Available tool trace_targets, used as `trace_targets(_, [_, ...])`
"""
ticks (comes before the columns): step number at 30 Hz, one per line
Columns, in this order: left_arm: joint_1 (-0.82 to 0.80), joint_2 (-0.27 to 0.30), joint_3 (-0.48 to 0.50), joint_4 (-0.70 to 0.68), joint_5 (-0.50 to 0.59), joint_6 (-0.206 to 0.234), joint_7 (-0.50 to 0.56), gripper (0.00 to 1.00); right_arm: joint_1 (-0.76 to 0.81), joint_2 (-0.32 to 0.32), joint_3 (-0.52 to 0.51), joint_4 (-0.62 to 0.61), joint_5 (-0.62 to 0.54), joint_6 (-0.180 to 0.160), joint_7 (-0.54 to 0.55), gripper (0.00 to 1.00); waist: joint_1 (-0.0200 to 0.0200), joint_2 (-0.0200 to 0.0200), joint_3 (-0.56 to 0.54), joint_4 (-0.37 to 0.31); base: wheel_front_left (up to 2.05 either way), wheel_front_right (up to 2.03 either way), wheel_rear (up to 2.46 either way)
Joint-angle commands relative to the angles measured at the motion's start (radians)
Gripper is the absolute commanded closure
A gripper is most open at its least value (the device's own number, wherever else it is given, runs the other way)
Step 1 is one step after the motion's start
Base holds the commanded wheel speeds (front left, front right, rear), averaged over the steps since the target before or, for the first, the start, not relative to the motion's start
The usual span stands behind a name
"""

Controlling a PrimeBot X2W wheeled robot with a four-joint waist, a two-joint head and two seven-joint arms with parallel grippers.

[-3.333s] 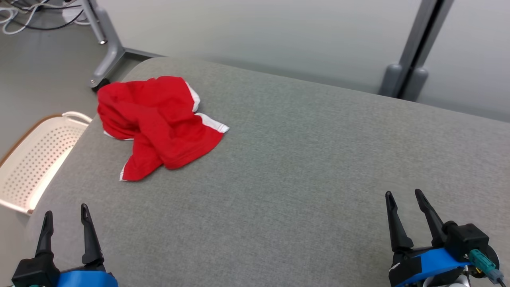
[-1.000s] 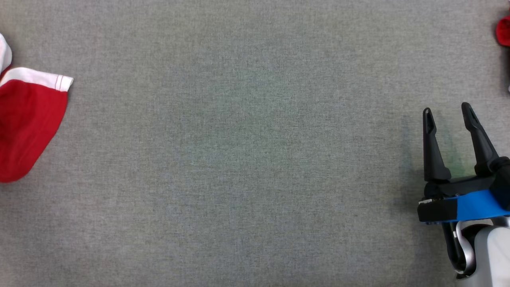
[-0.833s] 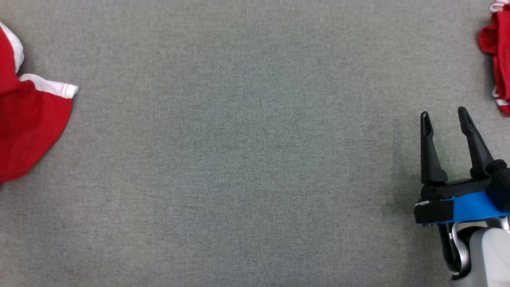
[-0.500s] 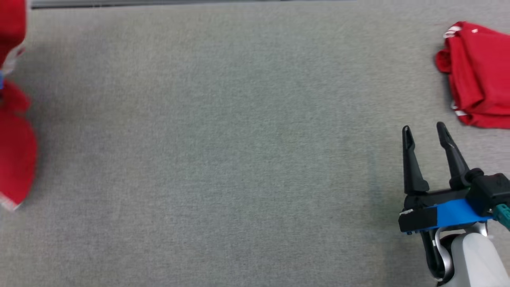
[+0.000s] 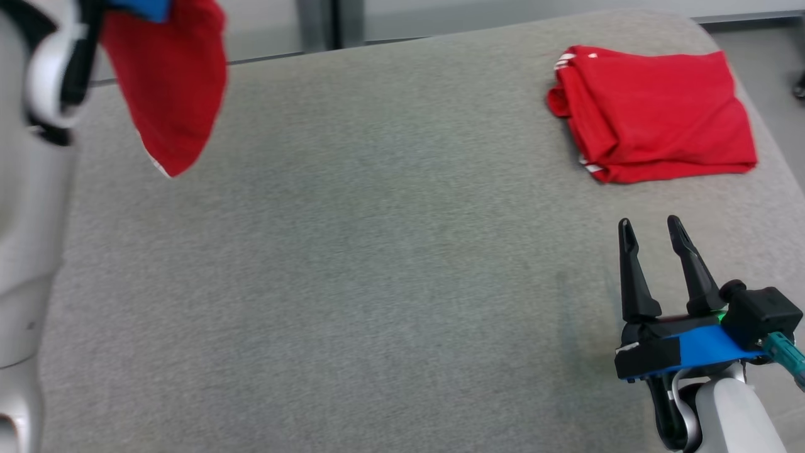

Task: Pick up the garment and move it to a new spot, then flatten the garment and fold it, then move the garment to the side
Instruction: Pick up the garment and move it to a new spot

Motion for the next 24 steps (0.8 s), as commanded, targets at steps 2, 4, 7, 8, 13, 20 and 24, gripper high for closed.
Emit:
trace_targets(2, [-0.032, -0.037, -0.038, -0.022, 0.005, -0.004, 0.019, 1.00, -0.004, 0.000, 0.001, -0.001, 0.019, 0.000, -0.005, 0.00, 0.0000, 0.0001, -0.016, -0.044, 0.00, 0.00, 0.00])
trace_targets(4, [-0.037, -0.069, -0.070, -0.026, 0.007, -0.007, 0.024, 1.00, -0.007, 0.000, 0.007, -0.005, 0.027, 0.000, -0.005, 0.00, 0.0000, 0.0001, -0.014, -0.060, 0.00, 0.00, 0.00])
trace_targets(7, [0.000, -0.105, -0.121, -0.011, 0.009, -0.012, 0.019, 1.00, -0.006, 0.000, 0.014, -0.009, 0.038, 0.000, -0.005, 0.00, 0.0000, 0.0001, -0.014, -0.075, 0.00, 0.00, 0.00])
trace_targets(8, [0.022, -0.119, -0.135, -0.004, 0.002, -0.012, 0.013, 1.00, -0.004, 0.000, 0.014, -0.009, 0.039, 0.000, -0.005, 0.00, 0.0000, 0.0001, -0.015, -0.077, 0.00, 0.00, 0.00])
trace_targets(13, [0.163, -0.148, -0.184, 0.053, -0.004, 0.009, -0.027, 1.00, 0.001, 0.000, 0.016, -0.009, 0.050, 0.000, -0.006, 0.00, 0.0000, 0.0001, -0.018, -0.072, 0.00, 0.00, 0.00])
trace_targets(20, [0.402, -0.157, -0.230, 0.146, -0.031, 0.036, -0.094, 1.00, 0.003, 0.000, 0.032, -0.003, 0.056, 0.000, -0.006, 0.00, 0.0000, 0.0001, -0.024, -0.058, 0.00, 0.00, 0.00])
trace_targets(24, [0.508, -0.174, -0.281, 0.189, -0.033, 0.024, -0.118, 1.00, 0.017, 0.000, 0.028, 0.004, 0.049, 0.000, -0.006, 0.00, 0.0000, 0.0001, -0.035, -0.039, 0.00, 0.00, 0.00])
